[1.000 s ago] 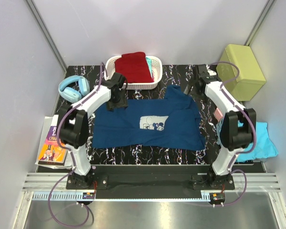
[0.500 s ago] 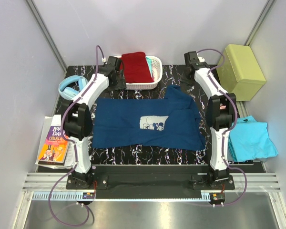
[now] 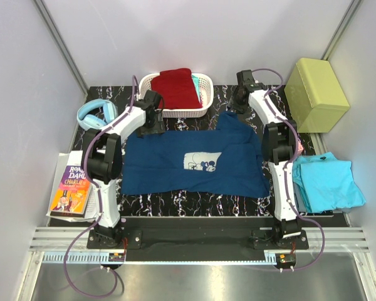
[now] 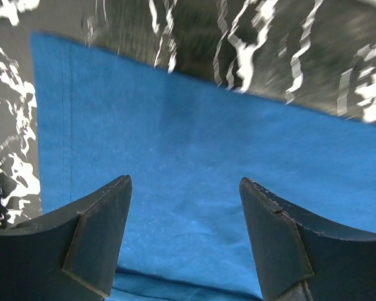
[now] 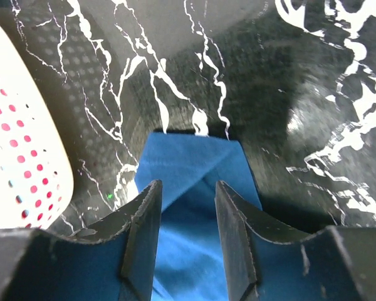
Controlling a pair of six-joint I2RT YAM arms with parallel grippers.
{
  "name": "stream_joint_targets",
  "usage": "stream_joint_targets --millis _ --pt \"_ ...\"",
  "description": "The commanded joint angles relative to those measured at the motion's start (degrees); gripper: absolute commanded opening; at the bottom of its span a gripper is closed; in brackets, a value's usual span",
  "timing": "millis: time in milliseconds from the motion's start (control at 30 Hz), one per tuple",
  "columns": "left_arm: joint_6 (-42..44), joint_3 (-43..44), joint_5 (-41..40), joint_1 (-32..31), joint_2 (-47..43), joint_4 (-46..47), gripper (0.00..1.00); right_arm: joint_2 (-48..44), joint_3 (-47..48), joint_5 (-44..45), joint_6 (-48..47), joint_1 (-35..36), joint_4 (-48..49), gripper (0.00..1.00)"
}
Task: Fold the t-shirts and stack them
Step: Grap the side of the flattened tshirt furthest away from the robot with both arms
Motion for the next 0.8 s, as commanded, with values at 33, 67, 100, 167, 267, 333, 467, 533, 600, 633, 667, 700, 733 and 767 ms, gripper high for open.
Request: stream_joint_targets --millis 33,67,100,167,267,333,467,533,600,633,667,700,733,767 --pt "-1.01 -3.4 -0.61 0.38 -4.93 3.71 0.75 3.33 4.94 -2.19 0.07 0.18 -0.42 0.47" --pt "-1.1 -4.01 -0.96 0.38 -5.45 3.63 0.75 3.77 5.47 -2.37 0.15 0.18 -0.5 0.48" --pt "-1.27 -4.37 -1.49 0.38 -5.55 3.8 0.75 4.12 5.65 -2.37 0.07 0.18 -0.5 0.48" --pt "-1.19 -4.89 -1.93 0.38 -5.9 3.8 0.75 4.83 5.91 -2.19 -0.19 0.18 -0.5 0.5" --pt "-1.36 -5.6 -2.19 0.38 -5.64 3.89 0.75 5.97 5.82 -2.72 -0.11 0.09 -0.59 0.52" --pt "-1.54 -5.69 -2.11 0.38 -5.28 3.98 0.75 6.67 5.65 -2.63 -0.02 0.09 -0.77 0.55" --pt "-1.71 -5.34 -2.19 0.38 -4.5 3.89 0.75 7.64 5.73 -2.28 -0.11 -0.08 -0.77 0.54" --pt "-1.71 -5.07 -2.28 0.38 -4.32 3.8 0.75 8.08 5.73 -2.28 0.41 -0.34 -0.77 0.39" --pt "-1.71 -4.9 -2.28 0.47 -4.05 3.8 0.75 8.17 5.47 -2.28 0.51 -0.52 -0.85 0.29" --pt "-1.71 -4.9 -2.37 0.47 -3.97 3.71 0.75 7.99 5.3 -2.02 0.68 -0.52 -0.94 0.21" --pt "-1.8 -5.07 -2.63 0.47 -3.79 3.71 0.75 7.82 4.69 -1.76 0.6 -0.43 -1.2 0.15" --pt "-1.8 -5.07 -2.72 0.47 -3.79 3.63 0.75 7.64 4.42 -1.32 0.68 -0.69 -1.38 0.1" --pt "-1.89 -5.25 -2.9 0.56 -3.79 3.63 0.75 6.94 3.98 -0.62 0.68 -0.7 -1.47 0.03" --pt "-1.89 -5.51 -3.25 0.56 -3.96 3.71 0.75 6.59 3.28 -0.52 0.6 -0.7 -1.56 0.0"
